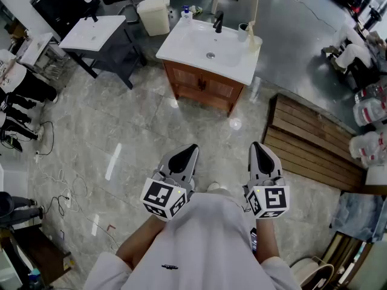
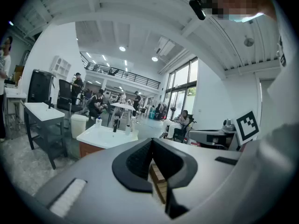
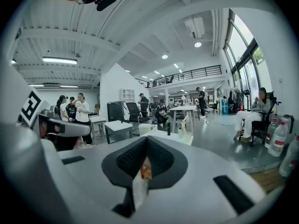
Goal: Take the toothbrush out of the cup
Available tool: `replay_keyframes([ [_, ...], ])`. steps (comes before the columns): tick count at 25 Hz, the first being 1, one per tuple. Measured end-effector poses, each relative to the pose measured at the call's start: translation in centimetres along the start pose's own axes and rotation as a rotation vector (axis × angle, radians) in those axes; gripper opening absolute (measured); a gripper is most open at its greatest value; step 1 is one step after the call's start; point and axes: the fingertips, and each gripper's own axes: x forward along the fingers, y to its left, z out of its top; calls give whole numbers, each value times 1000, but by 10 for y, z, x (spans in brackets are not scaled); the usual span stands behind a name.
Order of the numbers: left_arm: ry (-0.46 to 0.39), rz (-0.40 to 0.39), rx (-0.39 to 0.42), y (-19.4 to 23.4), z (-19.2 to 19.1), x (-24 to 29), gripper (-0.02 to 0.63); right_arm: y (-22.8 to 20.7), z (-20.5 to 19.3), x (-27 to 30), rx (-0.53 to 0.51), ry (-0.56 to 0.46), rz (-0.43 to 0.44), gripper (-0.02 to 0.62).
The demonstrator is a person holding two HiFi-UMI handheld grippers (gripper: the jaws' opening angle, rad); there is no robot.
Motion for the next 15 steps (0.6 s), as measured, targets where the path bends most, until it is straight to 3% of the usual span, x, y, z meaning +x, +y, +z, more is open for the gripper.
replay_keyframes([
  [8,21,17,26,-23,3,40,5,-57,0,-10,9,-14,-42,6],
  [15,66,12,24,-49,-10,76,5,-93,-23,-13,65,0,1,8],
])
